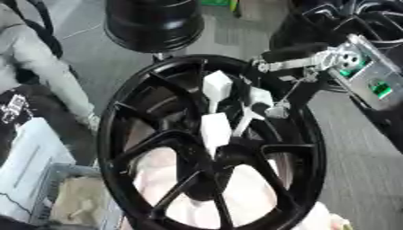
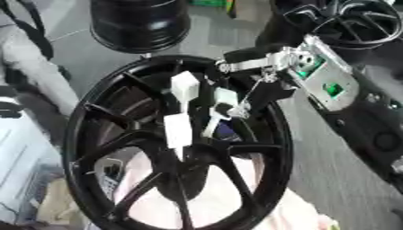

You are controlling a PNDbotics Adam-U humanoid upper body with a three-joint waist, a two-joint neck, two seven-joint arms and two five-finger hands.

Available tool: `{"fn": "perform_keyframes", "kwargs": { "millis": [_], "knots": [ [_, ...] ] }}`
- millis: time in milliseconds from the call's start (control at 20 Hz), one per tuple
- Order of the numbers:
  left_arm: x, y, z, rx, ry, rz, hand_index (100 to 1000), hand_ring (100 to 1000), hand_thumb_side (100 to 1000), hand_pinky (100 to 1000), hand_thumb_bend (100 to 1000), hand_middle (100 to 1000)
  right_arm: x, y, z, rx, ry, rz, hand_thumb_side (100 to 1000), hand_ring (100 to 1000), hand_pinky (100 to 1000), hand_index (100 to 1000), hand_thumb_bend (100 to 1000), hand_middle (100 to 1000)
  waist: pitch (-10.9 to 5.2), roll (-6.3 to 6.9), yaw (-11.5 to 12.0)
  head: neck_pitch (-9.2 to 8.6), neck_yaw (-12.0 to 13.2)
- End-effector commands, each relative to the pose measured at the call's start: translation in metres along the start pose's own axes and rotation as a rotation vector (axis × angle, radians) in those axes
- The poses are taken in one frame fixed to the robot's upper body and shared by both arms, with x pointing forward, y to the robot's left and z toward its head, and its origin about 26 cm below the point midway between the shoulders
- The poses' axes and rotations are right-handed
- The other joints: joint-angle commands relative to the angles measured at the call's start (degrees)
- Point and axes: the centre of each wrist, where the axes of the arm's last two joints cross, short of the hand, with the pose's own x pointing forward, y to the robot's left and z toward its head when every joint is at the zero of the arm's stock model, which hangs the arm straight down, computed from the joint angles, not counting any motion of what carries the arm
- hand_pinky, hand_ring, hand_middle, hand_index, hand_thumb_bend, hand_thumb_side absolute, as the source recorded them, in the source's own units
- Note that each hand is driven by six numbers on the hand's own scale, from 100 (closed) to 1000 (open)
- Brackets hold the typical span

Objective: Pull the pin out of the wheel hub.

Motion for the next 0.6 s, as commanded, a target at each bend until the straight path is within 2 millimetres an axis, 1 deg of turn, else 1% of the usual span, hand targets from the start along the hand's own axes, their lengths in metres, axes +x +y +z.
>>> {"fn": "perform_keyframes", "kwargs": {
  "millis": [50,300,600],
  "knots": [
    [0.009,0.003,-0.003,-0.002,-0.023,-0.023,760,648,767,683,100,712,0.010,-0.022,0.016,-0.019,-0.004,0.088,100,371,516,556,100,399,-0.71,0.20,0.0,0.27,0.0],
    [0.008,0.003,-0.003,-0.001,-0.020,-0.025,760,648,767,682,100,713,0.030,-0.043,0.025,-0.065,-0.033,0.153,100,331,483,548,100,390,-0.87,0.08,-0.3,0.27,0.1],
    [0.008,0.005,-0.002,0.001,-0.015,-0.029,760,648,767,682,100,714,0.050,-0.062,0.041,-0.106,-0.034,0.207,100,327,479,551,100,390,-1.17,-0.11,-0.8,0.27,0.4]
  ]
}}
